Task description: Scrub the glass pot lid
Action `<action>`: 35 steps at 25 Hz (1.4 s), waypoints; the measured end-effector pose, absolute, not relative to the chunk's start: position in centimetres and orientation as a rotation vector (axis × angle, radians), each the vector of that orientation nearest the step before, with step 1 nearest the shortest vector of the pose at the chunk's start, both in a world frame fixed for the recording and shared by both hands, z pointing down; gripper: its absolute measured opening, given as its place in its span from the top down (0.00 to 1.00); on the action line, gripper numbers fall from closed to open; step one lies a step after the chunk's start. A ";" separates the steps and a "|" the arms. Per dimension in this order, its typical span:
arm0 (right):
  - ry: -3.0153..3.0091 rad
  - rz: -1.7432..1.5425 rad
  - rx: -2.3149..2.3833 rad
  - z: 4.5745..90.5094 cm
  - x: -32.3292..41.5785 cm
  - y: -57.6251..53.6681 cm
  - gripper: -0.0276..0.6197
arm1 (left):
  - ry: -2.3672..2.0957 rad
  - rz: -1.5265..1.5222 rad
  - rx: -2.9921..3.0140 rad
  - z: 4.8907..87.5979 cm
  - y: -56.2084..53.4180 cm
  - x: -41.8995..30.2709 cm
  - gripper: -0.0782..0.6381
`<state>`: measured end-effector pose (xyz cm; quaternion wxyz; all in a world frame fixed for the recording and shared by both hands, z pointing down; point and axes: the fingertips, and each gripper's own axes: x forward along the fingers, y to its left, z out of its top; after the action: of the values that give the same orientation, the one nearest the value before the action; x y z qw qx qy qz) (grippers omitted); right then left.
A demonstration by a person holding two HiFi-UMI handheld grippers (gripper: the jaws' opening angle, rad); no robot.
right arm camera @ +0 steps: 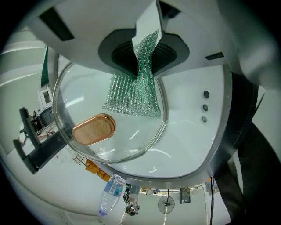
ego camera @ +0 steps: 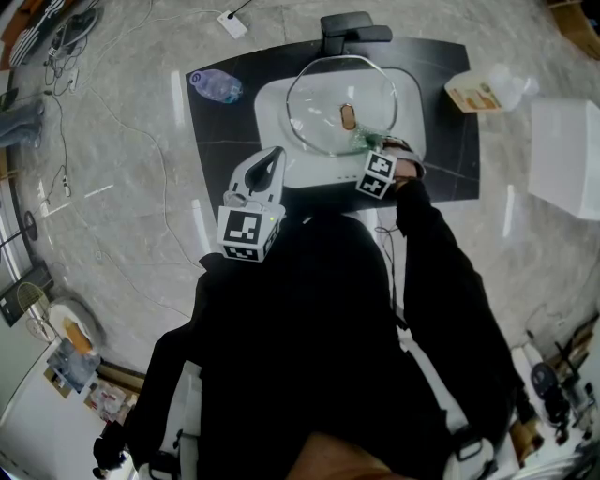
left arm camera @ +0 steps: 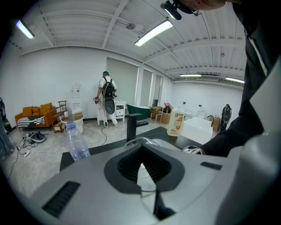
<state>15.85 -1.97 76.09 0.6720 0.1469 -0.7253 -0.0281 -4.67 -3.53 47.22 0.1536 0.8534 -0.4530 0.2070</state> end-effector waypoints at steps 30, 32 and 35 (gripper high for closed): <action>-1.635 -0.029 0.106 76.7 13.5 2.3 0.84 | -1.320 0.574 2.445 46.8 -2.8 -5.4 0.89; -1.638 -0.035 0.092 76.4 13.5 2.3 0.84 | -1.318 0.571 2.449 46.7 -2.8 -5.3 0.89; -1.638 -0.035 0.098 75.8 13.7 2.2 0.84 | -1.315 0.561 2.456 46.5 -2.8 -5.2 0.89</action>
<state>13.67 2.20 75.84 0.6817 0.0436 -0.7302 -0.0154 -5.19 -2.79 46.51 0.1493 0.8546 -0.4575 0.1953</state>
